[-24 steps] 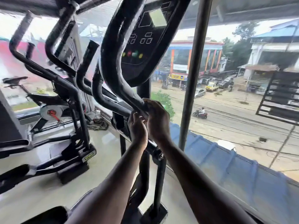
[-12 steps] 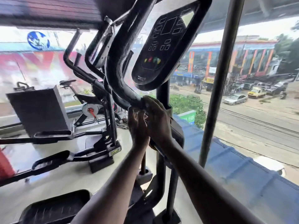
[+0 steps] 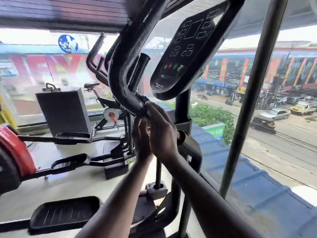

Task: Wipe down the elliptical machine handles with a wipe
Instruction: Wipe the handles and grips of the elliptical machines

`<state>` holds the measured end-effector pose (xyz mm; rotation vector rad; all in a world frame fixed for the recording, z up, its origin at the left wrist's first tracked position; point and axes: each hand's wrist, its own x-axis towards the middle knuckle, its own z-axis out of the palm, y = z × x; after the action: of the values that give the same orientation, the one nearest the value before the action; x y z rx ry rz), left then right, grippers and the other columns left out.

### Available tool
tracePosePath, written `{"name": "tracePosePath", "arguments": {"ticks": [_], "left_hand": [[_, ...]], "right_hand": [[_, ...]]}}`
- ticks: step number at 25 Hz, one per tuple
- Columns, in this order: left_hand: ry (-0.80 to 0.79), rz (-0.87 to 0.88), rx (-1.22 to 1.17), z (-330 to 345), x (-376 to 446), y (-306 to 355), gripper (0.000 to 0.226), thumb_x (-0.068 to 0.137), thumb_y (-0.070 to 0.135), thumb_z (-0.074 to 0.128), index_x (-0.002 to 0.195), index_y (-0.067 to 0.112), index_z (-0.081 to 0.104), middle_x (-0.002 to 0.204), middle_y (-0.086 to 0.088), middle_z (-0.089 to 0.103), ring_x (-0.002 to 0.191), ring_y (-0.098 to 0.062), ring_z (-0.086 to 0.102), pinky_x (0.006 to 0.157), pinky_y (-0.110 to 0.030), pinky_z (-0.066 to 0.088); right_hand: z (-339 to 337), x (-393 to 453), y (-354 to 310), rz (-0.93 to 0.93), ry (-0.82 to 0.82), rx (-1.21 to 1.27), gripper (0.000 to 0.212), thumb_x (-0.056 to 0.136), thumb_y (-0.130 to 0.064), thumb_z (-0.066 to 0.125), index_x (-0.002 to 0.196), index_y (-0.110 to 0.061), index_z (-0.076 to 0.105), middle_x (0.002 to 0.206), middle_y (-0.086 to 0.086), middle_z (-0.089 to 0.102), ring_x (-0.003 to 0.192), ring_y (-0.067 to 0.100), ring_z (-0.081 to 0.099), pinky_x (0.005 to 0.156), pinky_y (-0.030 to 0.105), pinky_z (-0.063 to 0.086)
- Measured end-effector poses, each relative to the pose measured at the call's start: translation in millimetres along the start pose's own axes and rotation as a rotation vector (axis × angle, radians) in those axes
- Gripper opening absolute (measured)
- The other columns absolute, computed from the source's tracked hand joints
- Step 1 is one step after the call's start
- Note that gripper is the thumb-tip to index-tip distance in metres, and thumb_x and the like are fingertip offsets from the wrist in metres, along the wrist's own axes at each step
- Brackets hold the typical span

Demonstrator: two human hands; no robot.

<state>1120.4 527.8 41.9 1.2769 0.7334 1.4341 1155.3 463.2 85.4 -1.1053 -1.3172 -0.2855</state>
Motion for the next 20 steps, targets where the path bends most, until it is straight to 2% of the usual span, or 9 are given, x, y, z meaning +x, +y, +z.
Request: {"name": "tracePosePath", "arguments": {"ticks": [2, 4, 7, 10, 12, 15, 17, 19, 20], "left_hand": [[0.113, 0.155, -0.065, 1, 4, 6, 0.036, 0.093, 0.037, 0.045, 0.096, 0.006, 0.062, 0.092, -0.012, 0.067, 0.094, -0.025, 0.066, 0.072, -0.032, 0.051], [0.237, 0.219, -0.123, 9, 6, 21, 0.049, 0.079, 0.053, 0.045, 0.096, 0.012, 0.065, 0.096, -0.014, 0.066, 0.089, -0.027, 0.062, 0.076, -0.038, 0.049], [0.366, 0.281, -0.075, 22, -7, 44, 0.032, 0.080, 0.047, 0.044, 0.085, 0.023, 0.064, 0.087, -0.002, 0.066, 0.082, -0.021, 0.061, 0.068, -0.034, 0.050], [0.440, 0.245, 0.230, 2, -8, 33, 0.028, 0.095, 0.026, 0.041, 0.095, 0.009, 0.064, 0.092, -0.007, 0.063, 0.083, -0.026, 0.059, 0.076, -0.036, 0.050], [0.411, 0.110, 0.305, -8, -10, 39, 0.022, 0.099, 0.027, 0.042, 0.096, 0.018, 0.063, 0.096, 0.001, 0.062, 0.088, -0.020, 0.060, 0.091, -0.036, 0.049], [0.524, 0.298, 0.190, -2, -16, 72, 0.024, 0.091, 0.036, 0.045, 0.090, 0.021, 0.064, 0.089, -0.003, 0.069, 0.080, -0.022, 0.066, 0.070, -0.034, 0.054], [0.545, 0.386, 0.183, 5, -20, 89, 0.015, 0.095, 0.021, 0.046, 0.092, 0.020, 0.060, 0.084, 0.000, 0.066, 0.072, -0.017, 0.065, 0.064, -0.030, 0.054], [0.539, 0.426, 0.164, 7, -22, 92, 0.014, 0.096, 0.013, 0.045, 0.097, 0.019, 0.057, 0.082, 0.000, 0.066, 0.068, -0.010, 0.064, 0.061, -0.027, 0.053], [0.532, 0.426, 0.145, 5, -20, 91, 0.013, 0.097, 0.013, 0.044, 0.099, 0.016, 0.057, 0.085, -0.002, 0.066, 0.068, -0.007, 0.064, 0.061, -0.024, 0.052]], "right_hand": [[-12, -13, 31, -0.088, -0.040, 0.029, 0.039, 0.092, -0.017, 0.045, 0.125, -0.006, 0.061, 0.130, 0.007, 0.060, 0.120, 0.016, 0.058, 0.097, 0.033, 0.051], [-26, -14, 68, 0.018, -0.057, -0.023, 0.034, 0.087, -0.008, 0.053, 0.119, -0.014, 0.065, 0.122, 0.001, 0.065, 0.110, 0.016, 0.063, 0.088, 0.036, 0.053], [-22, 18, 63, 0.246, -0.224, -0.095, 0.027, 0.090, -0.018, 0.047, 0.104, -0.020, 0.069, 0.110, -0.002, 0.070, 0.101, 0.022, 0.064, 0.080, 0.030, 0.045], [-12, 42, -1, 0.035, -0.272, 0.108, 0.038, 0.087, -0.029, 0.043, 0.116, -0.019, 0.066, 0.119, 0.000, 0.066, 0.103, 0.017, 0.060, 0.082, 0.031, 0.046], [-14, 37, -11, -0.141, -0.300, 0.216, 0.042, 0.092, -0.028, 0.047, 0.130, -0.014, 0.058, 0.135, 0.003, 0.058, 0.118, 0.016, 0.057, 0.093, 0.031, 0.049], [-25, 14, 35, -0.305, -0.292, 0.246, 0.046, 0.097, -0.024, 0.034, 0.134, -0.005, 0.053, 0.140, 0.012, 0.052, 0.128, 0.023, 0.052, 0.101, 0.036, 0.047], [-27, 21, 52, -0.160, -0.245, 0.190, 0.040, 0.091, -0.014, 0.039, 0.122, -0.008, 0.063, 0.123, 0.012, 0.065, 0.112, 0.027, 0.062, 0.086, 0.033, 0.051], [-17, 49, 32, 0.084, -0.353, 0.108, 0.030, 0.092, -0.017, 0.042, 0.103, -0.014, 0.070, 0.101, 0.011, 0.072, 0.093, 0.033, 0.066, 0.069, 0.032, 0.045], [-13, 61, 12, 0.106, -0.416, 0.103, 0.029, 0.093, -0.020, 0.042, 0.099, -0.013, 0.069, 0.096, 0.011, 0.072, 0.090, 0.034, 0.065, 0.067, 0.033, 0.043]]}}
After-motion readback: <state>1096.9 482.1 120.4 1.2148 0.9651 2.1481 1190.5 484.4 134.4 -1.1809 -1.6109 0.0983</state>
